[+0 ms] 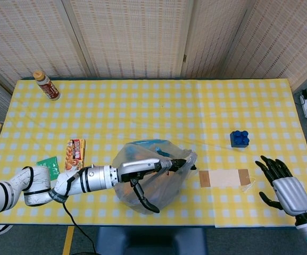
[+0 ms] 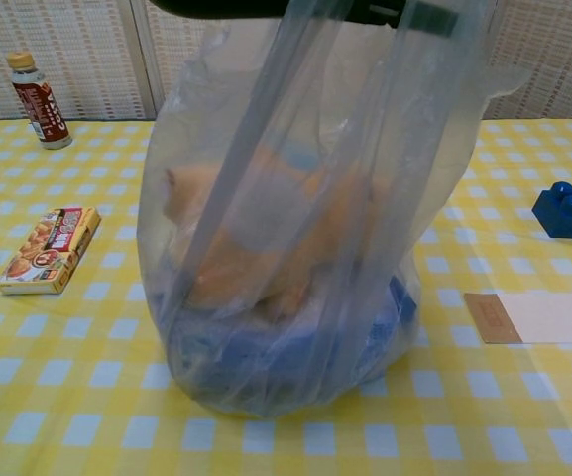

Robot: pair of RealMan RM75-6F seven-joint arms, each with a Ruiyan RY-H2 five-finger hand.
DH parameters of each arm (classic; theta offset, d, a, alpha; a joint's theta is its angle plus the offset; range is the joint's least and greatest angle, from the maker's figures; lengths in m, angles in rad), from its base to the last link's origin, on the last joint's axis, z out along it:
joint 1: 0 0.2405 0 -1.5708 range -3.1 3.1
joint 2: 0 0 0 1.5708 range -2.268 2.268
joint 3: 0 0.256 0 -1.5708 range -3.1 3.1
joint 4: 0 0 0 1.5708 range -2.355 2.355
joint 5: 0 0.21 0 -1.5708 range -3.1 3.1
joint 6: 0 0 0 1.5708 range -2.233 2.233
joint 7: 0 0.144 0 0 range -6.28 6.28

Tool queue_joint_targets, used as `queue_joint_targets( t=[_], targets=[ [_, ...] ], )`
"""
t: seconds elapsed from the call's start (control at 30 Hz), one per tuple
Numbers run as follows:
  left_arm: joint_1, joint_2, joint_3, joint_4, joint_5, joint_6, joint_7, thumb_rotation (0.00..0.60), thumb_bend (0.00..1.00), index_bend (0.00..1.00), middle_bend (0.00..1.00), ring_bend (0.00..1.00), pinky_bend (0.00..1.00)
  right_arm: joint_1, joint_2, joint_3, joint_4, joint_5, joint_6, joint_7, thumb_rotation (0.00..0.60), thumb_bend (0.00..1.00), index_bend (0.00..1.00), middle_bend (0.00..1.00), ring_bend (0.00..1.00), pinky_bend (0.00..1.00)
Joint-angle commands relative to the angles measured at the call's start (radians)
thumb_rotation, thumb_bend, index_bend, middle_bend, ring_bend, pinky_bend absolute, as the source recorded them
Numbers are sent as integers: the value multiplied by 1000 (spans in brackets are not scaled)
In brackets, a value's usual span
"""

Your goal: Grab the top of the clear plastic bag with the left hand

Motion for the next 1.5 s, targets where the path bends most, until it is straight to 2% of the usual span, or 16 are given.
queue_joint_targets(
  t=[0.03,0.37,0.57,0.77,1.13,1.37,1.5],
  targets=[
    [-24,1,-2,-6,7,-5,-34,600,21,0,81,0,142,0,2,0,1,-1,1,1,600,364,0,0,0,0],
    [-51,-52,24,20,11,-30,-11,600,22,0,81,0,133,-6,7,3,8,1,17,15,600,365,0,0,0,0],
    [-56,-75,16,18,-24,-53,59,600,22,6,84,8,78,-5,9,4,9,0,17,22,600,364,0,0,0,0],
    [-69,-80,11,7,-39,-67,76,600,22,19,107,28,21,-4,11,6,11,3,16,26,600,364,0,0,0,0],
    [-101,-80,41,-5,13,-54,21,600,23,19,129,40,75,-4,10,10,12,11,15,25,600,365,0,0,0,0],
    [-119,-98,63,5,50,-25,-11,600,23,69,130,73,243,-9,11,13,15,15,24,29,600,364,0,0,0,0],
    [-126,-103,68,1,44,-23,-7,600,23,102,130,86,264,-10,11,15,19,18,25,32,600,365,0,0,0,0]
  ],
)
